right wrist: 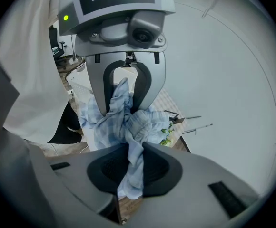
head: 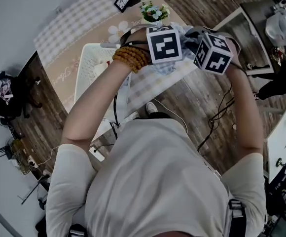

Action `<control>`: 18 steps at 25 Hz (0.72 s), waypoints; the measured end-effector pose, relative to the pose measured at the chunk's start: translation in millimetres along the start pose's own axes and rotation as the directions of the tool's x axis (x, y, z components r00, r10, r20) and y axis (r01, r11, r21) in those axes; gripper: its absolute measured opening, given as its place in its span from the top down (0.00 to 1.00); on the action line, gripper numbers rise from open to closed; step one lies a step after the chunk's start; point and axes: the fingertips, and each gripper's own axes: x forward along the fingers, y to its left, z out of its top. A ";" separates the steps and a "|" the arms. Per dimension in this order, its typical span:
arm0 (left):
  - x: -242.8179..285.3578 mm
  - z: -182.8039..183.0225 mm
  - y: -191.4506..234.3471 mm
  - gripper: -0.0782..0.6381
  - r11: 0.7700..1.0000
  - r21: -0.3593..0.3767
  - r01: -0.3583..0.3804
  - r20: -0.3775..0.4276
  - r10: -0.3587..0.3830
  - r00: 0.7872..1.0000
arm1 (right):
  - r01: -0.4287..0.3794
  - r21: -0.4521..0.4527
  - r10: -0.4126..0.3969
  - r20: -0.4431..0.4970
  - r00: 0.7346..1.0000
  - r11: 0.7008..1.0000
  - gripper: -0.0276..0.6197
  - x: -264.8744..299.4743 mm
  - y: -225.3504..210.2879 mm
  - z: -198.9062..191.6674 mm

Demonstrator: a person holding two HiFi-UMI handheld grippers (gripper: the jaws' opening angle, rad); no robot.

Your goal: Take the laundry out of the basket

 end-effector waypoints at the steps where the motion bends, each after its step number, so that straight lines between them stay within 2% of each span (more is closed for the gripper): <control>1: 7.0 -2.0 -2.6 0.64 1.000 -0.012 0.016 -0.005 -0.017 1.000 | -0.011 0.003 0.011 -0.004 1.000 1.000 0.83 5.3 2.7 -3.5; 5: 50.8 -19.2 -13.9 0.64 0.995 -0.069 0.077 -0.028 -0.079 0.997 | -0.064 0.032 0.065 -0.009 0.998 0.997 0.83 43.4 20.2 -23.3; 10: 129.5 -43.2 -17.4 0.64 0.988 -0.123 0.088 -0.057 -0.096 0.994 | -0.122 0.066 0.124 -0.014 0.992 0.990 0.83 112.9 45.5 -58.9; 14: 184.9 -68.0 -21.1 0.64 0.985 -0.150 0.085 -0.111 -0.103 0.988 | -0.168 0.047 0.170 -0.045 0.984 0.985 0.83 166.6 65.1 -76.0; 18: 232.3 -88.1 -35.7 0.64 0.974 -0.212 0.084 -0.141 -0.116 0.983 | -0.226 0.041 0.229 -0.065 0.971 0.973 0.83 211.6 93.0 -95.1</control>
